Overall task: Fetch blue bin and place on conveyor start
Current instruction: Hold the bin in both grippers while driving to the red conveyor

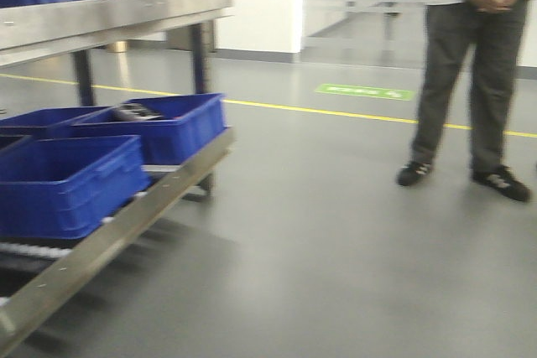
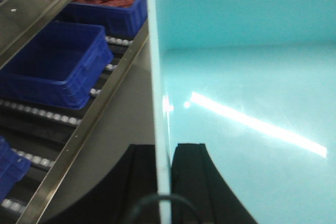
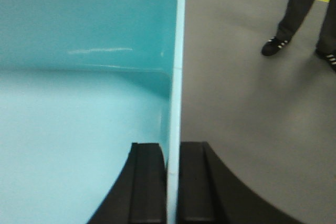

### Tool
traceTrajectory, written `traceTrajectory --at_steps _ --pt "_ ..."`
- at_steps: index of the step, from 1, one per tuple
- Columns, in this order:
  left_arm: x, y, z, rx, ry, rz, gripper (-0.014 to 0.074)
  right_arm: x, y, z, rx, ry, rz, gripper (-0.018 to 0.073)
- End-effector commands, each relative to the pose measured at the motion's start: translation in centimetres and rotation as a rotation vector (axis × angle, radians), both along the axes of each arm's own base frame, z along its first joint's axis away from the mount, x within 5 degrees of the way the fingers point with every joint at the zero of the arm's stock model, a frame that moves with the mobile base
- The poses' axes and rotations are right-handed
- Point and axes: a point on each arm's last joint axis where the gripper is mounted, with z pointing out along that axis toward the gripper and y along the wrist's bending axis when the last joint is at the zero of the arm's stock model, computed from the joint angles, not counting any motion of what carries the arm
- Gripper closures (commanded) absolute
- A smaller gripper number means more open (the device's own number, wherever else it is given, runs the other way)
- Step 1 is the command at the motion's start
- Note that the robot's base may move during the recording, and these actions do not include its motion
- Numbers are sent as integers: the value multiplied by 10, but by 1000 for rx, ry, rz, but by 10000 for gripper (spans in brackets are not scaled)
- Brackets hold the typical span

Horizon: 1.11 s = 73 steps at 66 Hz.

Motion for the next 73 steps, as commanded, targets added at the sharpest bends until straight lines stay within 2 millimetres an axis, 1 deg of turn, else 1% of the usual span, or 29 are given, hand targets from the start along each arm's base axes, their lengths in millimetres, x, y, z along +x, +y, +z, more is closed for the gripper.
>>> traceTrajectory --at_steps 1,73 --pt "-1 4 6 45 -39 12 707 -3 -5 13 -46 -83 6 713" --pt "-1 4 6 45 -39 12 707 -3 -5 13 -45 -87 8 713"
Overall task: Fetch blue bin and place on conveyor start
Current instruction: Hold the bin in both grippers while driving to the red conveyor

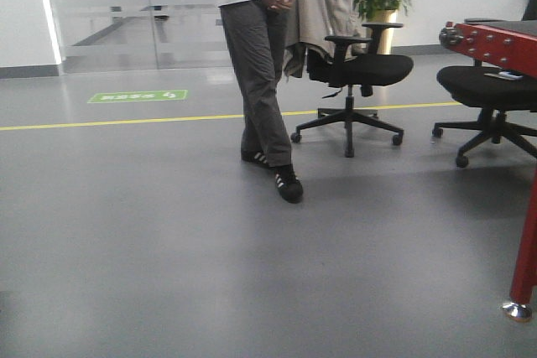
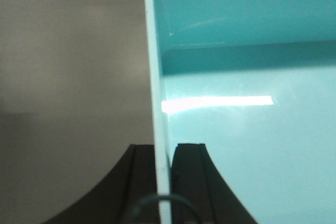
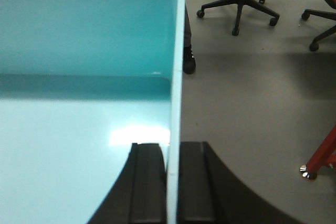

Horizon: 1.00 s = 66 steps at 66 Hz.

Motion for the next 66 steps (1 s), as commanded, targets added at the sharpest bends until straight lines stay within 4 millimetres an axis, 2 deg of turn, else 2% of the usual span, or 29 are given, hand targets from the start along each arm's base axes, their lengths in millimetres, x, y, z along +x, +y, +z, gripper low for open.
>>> traceTrajectory --at_steps 1,66 --pt "-1 4 6 44 -41 11 707 -3 -5 11 -40 -66 2 713" --pt "-1 5 6 46 -42 11 707 -2 -3 13 -33 -90 15 713"
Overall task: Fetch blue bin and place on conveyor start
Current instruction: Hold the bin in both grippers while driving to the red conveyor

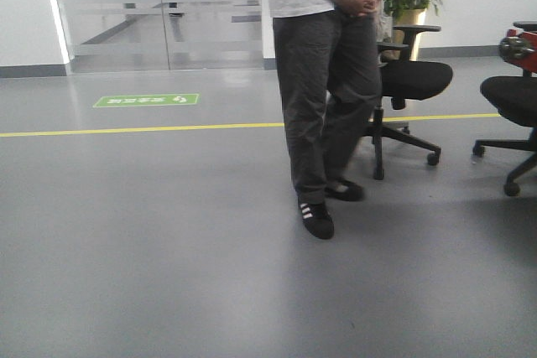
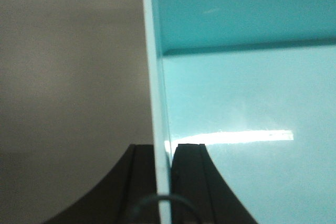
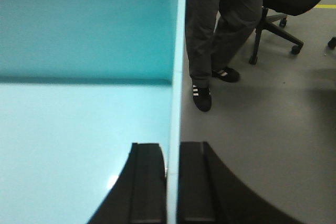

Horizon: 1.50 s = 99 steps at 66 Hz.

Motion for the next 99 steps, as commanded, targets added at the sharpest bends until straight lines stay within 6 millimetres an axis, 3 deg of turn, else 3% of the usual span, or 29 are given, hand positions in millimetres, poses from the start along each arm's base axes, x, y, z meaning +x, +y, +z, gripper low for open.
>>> traceTrajectory --at_steps 1,99 --pt "-1 4 6 40 -38 9 707 -3 -4 11 -35 -70 5 713" --pt "-1 4 6 41 -41 8 707 -3 -4 11 -34 -72 6 713"
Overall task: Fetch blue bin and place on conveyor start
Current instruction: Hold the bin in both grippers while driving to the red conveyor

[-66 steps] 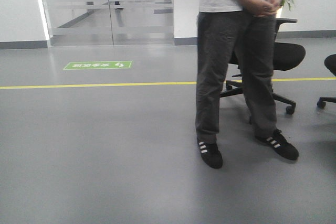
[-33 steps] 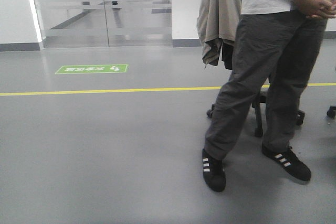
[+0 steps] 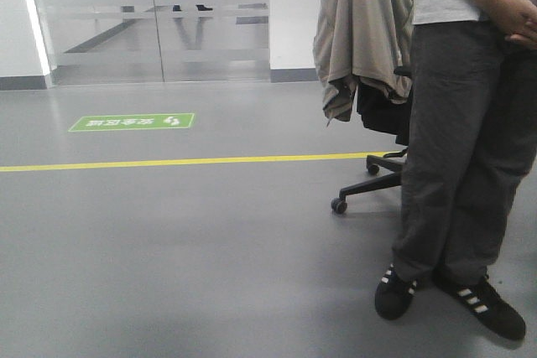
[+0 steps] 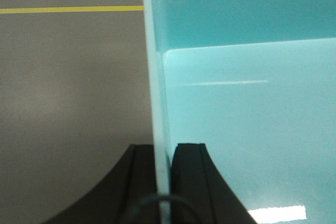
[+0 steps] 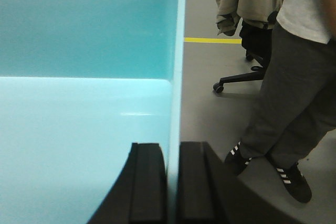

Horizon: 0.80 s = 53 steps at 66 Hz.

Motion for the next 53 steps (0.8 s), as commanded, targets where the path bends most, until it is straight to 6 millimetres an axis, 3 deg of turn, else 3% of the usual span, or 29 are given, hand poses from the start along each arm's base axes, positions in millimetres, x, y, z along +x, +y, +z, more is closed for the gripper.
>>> traceTrajectory --at_steps 1,24,53 --pt "-1 4 6 41 -41 8 707 -3 -4 11 -34 -72 5 713" --pt "-1 5 7 56 -49 13 707 -2 -2 15 -21 -113 27 713" --pt "0 7 8 78 -62 21 707 1 8 32 37 -300 126 713"
